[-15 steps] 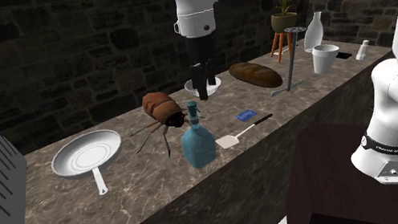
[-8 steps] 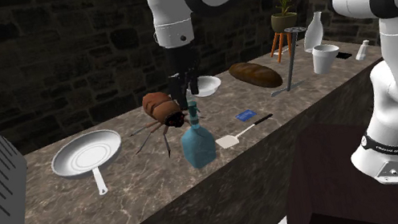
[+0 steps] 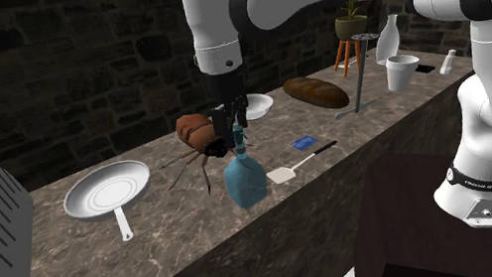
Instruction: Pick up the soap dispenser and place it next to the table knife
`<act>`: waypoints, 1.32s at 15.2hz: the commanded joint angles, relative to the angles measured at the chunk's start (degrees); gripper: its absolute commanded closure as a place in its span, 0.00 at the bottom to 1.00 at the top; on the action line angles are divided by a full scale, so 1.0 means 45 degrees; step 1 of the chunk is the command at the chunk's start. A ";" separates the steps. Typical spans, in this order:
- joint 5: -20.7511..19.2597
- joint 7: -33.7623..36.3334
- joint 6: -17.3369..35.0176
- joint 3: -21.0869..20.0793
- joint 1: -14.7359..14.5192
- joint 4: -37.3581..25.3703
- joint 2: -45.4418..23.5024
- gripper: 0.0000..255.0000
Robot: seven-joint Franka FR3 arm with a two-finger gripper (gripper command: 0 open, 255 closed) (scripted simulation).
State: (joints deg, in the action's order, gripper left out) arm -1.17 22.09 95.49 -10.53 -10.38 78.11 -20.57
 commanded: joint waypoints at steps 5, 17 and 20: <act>0.0001 -0.0001 0.0014 0.0000 0.0002 0.0022 0.0010 1.00; -0.0010 0.0016 -0.0530 -0.0006 -0.0024 -0.0588 -0.0055 1.00; -0.0028 0.0036 -0.1100 -0.0011 -0.0057 -0.1267 -0.0164 1.00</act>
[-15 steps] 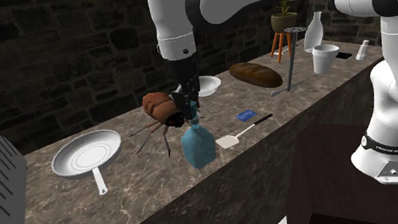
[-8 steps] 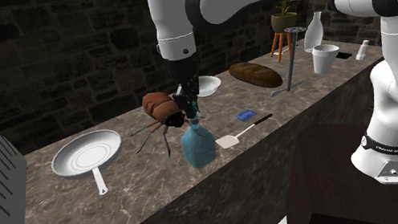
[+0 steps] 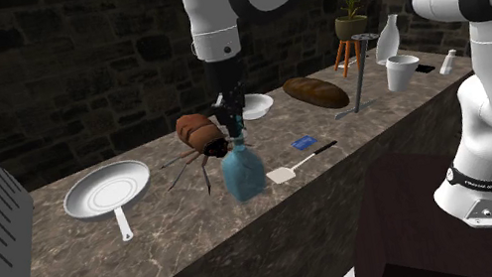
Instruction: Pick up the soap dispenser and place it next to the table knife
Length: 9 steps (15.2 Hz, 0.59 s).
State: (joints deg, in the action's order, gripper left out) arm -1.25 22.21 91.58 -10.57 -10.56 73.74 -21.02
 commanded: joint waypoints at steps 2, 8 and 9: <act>-0.0027 0.0026 -0.0626 -0.0006 -0.0044 -0.0789 -0.0162 1.00; -0.0105 0.0079 -0.1913 -0.0013 -0.0159 -0.2524 -0.0611 1.00; -0.0123 0.0089 -0.2148 -0.0013 -0.0185 -0.2863 -0.0715 1.00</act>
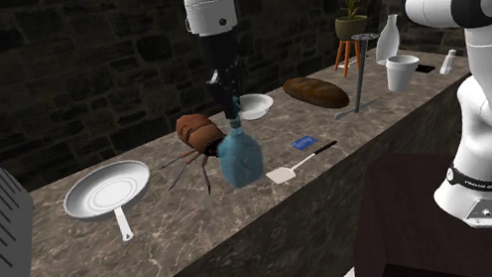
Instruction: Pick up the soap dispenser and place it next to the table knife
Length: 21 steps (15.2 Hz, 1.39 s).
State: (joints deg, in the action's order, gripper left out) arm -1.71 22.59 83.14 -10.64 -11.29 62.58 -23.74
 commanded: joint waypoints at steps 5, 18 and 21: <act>0.0008 -0.0124 -0.1017 0.0024 0.0078 -0.0962 0.0054 1.00; 0.0870 -0.2885 -0.0500 0.1076 0.2079 0.5553 0.6024 1.00; 0.0874 -0.3597 -0.0739 0.1475 0.2393 0.6322 0.7011 1.00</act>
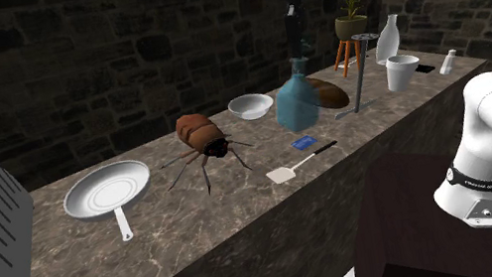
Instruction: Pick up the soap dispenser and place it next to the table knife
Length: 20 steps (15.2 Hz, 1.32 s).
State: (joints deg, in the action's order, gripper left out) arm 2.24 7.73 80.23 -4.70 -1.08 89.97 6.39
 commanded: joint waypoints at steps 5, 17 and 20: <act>-0.0165 -0.1521 -0.0639 0.0902 0.0602 0.1133 0.1725 1.00; -0.1226 -0.4740 -0.2330 0.2987 0.1639 0.1598 0.3894 1.00; -0.1596 -0.5631 -0.2774 0.3581 0.1863 0.1368 0.4154 1.00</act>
State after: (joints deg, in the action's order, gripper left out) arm -4.38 -16.20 68.56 10.55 6.96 96.60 24.66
